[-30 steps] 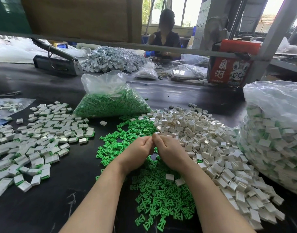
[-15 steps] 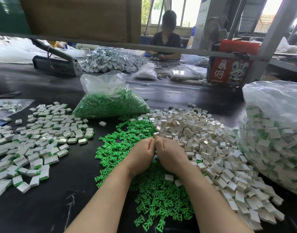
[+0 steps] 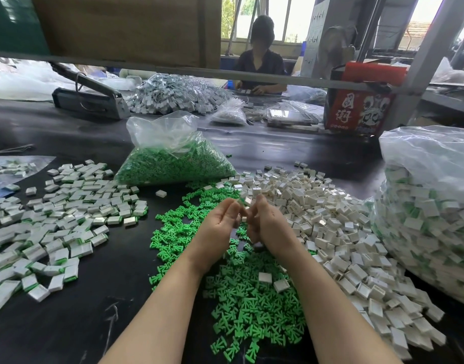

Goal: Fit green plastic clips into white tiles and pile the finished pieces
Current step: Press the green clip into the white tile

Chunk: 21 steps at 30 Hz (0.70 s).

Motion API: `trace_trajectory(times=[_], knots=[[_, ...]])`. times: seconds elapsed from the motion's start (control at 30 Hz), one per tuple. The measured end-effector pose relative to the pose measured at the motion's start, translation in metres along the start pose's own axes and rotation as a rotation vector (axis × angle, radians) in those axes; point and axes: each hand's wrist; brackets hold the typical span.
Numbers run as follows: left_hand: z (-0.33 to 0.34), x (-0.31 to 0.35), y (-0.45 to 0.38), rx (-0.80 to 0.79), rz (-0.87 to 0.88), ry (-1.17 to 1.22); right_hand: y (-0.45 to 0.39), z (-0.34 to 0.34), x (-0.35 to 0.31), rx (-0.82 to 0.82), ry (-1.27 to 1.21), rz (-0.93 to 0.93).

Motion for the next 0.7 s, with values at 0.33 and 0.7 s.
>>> trace_trajectory(times=[0.33,0.7], knots=[[0.008,0.003,0.0,-0.036,-0.053,0.062,-0.001,-0.001,-0.005,-0.241,-0.288,0.085],[0.01,0.013,-0.003,0.184,-0.003,0.11,0.004,0.002,-0.006,-0.225,-0.301,0.025]])
Point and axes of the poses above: each hand's wrist, its own y-axis away from the middle knuckle, its own z-axis out of the palm, x = y × z, and after that the axes turned 5 degrees about -y, right-handed
